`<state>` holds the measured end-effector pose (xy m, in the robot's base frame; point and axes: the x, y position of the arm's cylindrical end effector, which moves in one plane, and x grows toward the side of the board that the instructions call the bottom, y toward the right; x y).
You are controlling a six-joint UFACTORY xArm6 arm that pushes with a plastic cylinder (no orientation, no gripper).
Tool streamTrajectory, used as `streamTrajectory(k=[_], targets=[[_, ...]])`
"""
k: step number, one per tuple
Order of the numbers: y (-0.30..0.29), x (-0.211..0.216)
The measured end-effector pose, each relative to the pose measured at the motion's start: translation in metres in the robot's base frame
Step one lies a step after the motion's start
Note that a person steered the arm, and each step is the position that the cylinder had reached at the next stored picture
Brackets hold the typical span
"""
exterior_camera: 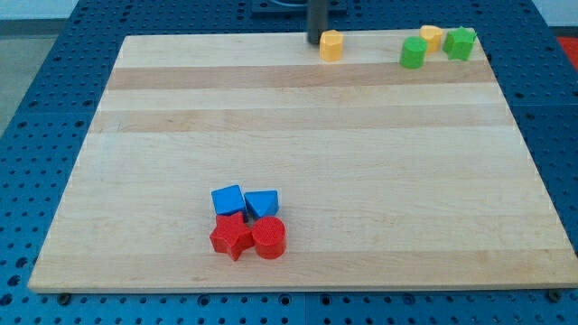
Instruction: Move the yellow hexagon towards the left side of the board
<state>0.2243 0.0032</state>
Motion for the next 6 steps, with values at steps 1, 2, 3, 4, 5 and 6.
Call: streamTrajectory(k=[1, 2, 3, 4, 5, 6], targets=[[-0.020, 0.043], [-0.019, 0.010], [-0.005, -0.031], [0.028, -0.030], [0.125, -0.031], [0.162, -0.029]])
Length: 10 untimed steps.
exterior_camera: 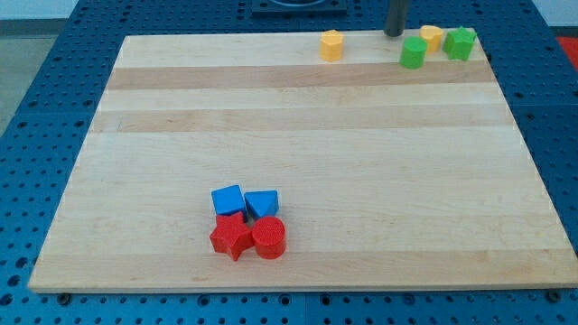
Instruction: Move the yellow hexagon towards the left side of the board
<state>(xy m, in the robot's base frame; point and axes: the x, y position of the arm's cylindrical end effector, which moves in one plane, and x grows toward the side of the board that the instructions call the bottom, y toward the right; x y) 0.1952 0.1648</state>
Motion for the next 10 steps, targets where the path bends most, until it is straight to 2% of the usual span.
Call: streamTrajectory(k=[1, 2, 3, 5, 7, 8, 9, 10], targets=[[-0.046, 0.030], [-0.122, 0.066], [-0.183, 0.070], [-0.111, 0.105], [-0.075, 0.031], [-0.092, -0.001], [-0.152, 0.032], [-0.217, 0.104]])
